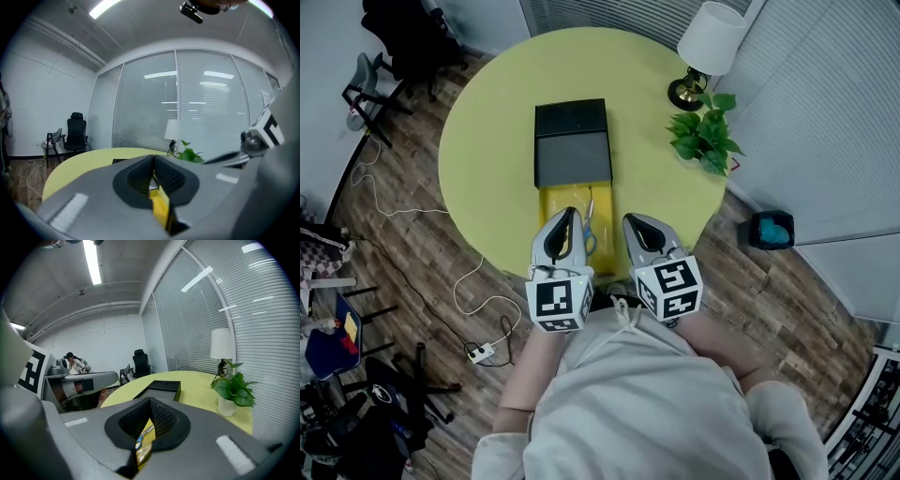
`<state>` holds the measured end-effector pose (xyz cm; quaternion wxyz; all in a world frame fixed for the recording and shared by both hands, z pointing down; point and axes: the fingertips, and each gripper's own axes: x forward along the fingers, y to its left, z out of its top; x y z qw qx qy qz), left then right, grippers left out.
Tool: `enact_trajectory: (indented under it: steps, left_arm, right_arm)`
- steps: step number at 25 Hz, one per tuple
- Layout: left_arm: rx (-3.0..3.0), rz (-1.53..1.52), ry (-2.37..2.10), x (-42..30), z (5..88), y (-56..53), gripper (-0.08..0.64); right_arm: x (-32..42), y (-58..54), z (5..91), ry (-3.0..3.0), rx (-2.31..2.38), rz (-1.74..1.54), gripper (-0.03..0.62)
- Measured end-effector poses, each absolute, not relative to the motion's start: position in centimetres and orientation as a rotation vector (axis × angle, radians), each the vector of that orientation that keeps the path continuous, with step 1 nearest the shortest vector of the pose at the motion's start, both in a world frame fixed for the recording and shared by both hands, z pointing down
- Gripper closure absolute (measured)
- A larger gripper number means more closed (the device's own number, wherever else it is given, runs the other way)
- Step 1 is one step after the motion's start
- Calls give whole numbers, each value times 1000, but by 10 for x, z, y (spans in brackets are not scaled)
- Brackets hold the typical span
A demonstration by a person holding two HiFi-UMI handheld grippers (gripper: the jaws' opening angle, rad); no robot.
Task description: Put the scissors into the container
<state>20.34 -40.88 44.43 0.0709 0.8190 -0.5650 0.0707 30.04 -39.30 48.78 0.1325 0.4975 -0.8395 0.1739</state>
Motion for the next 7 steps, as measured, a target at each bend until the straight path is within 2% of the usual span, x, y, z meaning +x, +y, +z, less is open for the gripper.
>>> enact_trajectory:
  steps: [7]
  left_arm:
    - [2425,220,-1698,197,461,-414,554]
  right_arm:
    - [296,-400,504,-2441,1418,527,594]
